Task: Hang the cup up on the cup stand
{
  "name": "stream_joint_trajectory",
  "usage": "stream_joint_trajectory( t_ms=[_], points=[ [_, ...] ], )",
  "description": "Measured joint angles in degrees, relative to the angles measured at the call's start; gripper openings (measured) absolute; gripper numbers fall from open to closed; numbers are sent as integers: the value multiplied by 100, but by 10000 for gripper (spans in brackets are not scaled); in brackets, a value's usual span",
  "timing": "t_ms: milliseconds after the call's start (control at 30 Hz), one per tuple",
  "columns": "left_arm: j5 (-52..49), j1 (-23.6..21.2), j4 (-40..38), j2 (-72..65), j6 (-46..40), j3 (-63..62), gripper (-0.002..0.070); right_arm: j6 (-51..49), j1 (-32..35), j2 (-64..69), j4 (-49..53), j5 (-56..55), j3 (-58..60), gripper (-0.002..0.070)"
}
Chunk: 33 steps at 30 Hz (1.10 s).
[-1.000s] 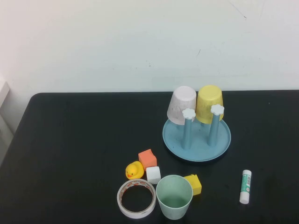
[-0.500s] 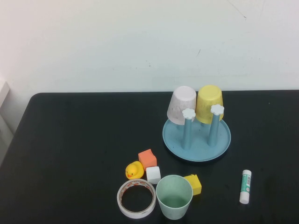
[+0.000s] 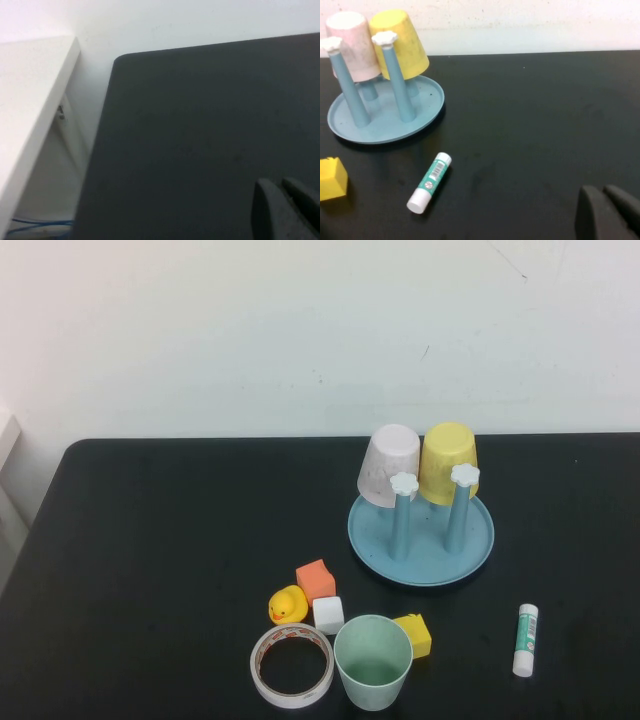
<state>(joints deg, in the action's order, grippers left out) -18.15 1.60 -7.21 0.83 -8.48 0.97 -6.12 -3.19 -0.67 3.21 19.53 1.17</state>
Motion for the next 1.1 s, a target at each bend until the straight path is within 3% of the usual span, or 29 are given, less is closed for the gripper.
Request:
stream_joint_trajectory(
  t_ms=[133, 367, 467, 700, 833, 867, 933, 1100],
  points=[
    [42, 0, -861, 0, 0, 0, -2, -111, 0, 0, -509, 0, 0, -1],
    [351, 0, -5065, 0, 253, 11, -1, -616, 0, 0, -3865, 71, 35, -1],
    [745, 0, -5887, 0, 257, 11, -2, -652, 0, 0, -4751, -8, 35, -1],
    [1361, 0, -6337, 0, 191, 11, -1, 120, 0, 0, -5009, -105, 35, -1],
    [1040, 0, -6277, 0, -608, -19, -1, 612, 0, 0, -5009, -116, 35, -1],
    [617, 0, -6099, -91, -1190, -240, -1, 899, 0, 0, -5009, -115, 35, -1],
    [174, 0, -5756, -384, -1563, -639, -1, 1077, 0, 0, -5009, -115, 35, -1],
    [-1418, 0, -4309, -1793, -1940, -1856, -1, 1327, 0, 0, -5009, -79, 35, -1]
  ],
)
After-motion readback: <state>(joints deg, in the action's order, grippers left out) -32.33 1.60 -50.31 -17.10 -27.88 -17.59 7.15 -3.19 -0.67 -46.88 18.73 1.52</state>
